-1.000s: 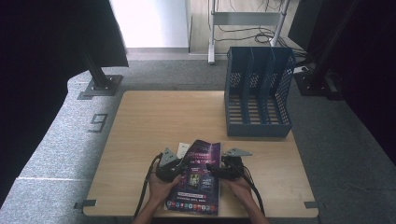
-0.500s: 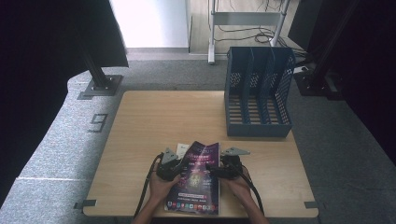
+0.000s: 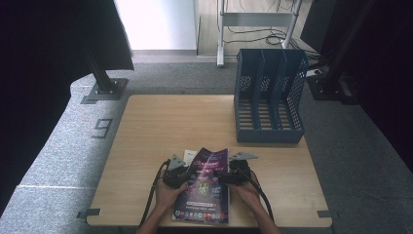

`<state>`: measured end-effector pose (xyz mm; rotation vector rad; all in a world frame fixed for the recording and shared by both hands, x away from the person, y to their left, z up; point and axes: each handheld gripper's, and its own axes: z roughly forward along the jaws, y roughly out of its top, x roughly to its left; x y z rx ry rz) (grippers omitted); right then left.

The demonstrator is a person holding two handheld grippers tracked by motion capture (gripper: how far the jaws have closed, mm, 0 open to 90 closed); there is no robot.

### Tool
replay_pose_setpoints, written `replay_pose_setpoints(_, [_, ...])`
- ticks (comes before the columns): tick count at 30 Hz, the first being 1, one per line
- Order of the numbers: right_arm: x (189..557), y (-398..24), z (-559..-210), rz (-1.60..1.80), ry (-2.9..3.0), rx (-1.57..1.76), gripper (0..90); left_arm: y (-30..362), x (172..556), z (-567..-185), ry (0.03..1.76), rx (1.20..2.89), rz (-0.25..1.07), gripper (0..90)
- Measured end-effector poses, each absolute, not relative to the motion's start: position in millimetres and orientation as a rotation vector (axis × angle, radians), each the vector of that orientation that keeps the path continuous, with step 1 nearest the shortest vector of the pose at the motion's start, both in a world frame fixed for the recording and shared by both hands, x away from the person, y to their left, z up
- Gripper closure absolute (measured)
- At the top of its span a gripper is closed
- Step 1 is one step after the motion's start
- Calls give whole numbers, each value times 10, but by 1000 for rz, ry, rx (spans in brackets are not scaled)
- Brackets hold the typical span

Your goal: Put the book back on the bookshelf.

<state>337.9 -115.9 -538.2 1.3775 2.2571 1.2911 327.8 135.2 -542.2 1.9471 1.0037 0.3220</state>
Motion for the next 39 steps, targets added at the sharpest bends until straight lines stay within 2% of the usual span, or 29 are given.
replay_pose_setpoints(26, [3626, -1048, -5458, 1243, 2316, 1368, 302, 1376, 3307, -5432, 1017, 1939, 286, 842])
replay_pose_setpoints(39, [3629, -1084, -5484, 1264, 2315, 1377, 367, 1376, 3299, -5432, 1017, 1926, 287, 844])
